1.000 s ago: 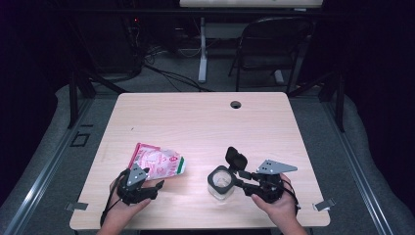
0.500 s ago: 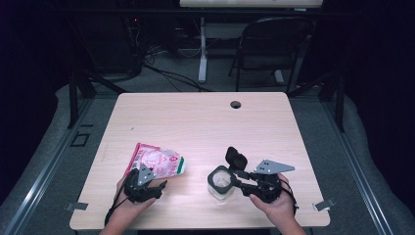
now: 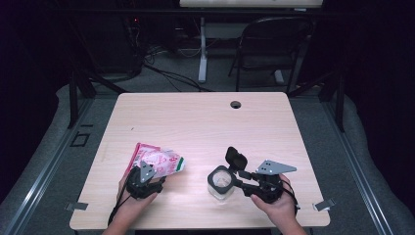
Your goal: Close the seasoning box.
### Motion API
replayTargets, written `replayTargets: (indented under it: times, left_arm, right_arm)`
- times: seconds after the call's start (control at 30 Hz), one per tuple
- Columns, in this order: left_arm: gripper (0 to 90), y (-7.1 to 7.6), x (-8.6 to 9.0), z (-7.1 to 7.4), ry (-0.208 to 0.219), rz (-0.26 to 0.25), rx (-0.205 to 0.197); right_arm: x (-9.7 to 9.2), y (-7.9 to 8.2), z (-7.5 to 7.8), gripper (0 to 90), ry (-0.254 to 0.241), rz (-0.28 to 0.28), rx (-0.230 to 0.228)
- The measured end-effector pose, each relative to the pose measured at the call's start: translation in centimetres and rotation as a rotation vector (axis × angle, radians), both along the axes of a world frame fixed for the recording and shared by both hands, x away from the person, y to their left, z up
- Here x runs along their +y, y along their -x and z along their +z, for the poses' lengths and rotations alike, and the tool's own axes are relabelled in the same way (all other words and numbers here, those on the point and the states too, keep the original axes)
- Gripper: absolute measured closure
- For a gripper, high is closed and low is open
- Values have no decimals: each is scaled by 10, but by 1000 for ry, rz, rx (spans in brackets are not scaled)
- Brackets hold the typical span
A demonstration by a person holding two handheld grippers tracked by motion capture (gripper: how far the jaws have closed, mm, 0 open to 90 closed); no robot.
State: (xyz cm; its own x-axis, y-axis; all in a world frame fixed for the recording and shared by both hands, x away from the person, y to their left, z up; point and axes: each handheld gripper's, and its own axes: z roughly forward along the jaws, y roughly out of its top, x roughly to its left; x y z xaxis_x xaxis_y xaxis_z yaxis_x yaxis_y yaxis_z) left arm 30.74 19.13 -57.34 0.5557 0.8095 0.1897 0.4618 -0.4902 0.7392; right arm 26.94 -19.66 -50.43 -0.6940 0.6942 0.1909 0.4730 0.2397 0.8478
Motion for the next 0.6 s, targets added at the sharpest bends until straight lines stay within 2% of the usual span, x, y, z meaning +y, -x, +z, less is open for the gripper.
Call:
replayTargets:
  times: [0.1,0.27,0.6]
  left_arm:
    - [393,-2,-1,-2,1,9,-6]
    - [495,-6,0,-3,3,-2,6]
    - [618,-12,3,-3,26,2,26]
  right_arm:
    - [-1,0,0,602,-4,-3,0]
    - [-2,0,0,601,-1,-10,0]
    - [0,0,-2,601,6,-4,3]
